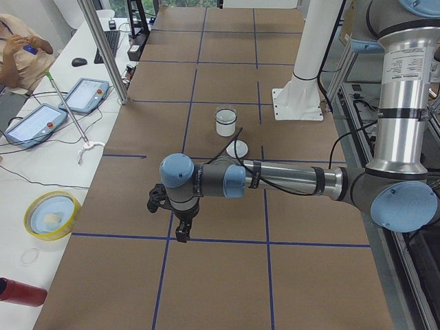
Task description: Remove funnel from cup
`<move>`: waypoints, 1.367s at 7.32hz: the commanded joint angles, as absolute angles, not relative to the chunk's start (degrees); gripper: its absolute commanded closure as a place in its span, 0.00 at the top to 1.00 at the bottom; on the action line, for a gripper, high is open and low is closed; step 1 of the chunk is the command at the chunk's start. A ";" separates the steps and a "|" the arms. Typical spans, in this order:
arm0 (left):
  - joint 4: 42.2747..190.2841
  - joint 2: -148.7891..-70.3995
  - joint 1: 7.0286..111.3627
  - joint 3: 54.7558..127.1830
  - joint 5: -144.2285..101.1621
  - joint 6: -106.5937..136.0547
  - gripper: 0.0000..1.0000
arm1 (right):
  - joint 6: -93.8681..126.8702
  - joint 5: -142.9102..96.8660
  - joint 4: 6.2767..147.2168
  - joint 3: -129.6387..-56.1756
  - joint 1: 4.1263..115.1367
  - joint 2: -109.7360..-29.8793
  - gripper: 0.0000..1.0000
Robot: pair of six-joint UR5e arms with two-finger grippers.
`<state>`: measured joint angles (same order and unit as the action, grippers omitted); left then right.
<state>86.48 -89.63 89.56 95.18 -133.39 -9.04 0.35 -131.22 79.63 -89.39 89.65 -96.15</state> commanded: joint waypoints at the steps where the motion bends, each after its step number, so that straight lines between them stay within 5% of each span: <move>1: 89.62 -89.30 89.47 94.66 -133.42 -9.49 1.00 | 0.35 -131.22 79.63 -89.38 89.65 -96.15 1.00; 4: 92.10 -91.04 88.34 97.72 -133.51 -9.23 1.00 | 0.35 -131.22 79.63 -89.38 89.65 -96.15 1.00; 7: 95.52 -103.15 85.69 95.90 -130.89 -5.66 1.00 | 0.35 -131.22 79.63 -89.38 89.65 -96.15 1.00; 10: 102.45 -103.01 79.60 97.81 -133.77 5.14 1.00 | 0.35 -131.22 79.63 -89.38 89.65 -96.15 1.00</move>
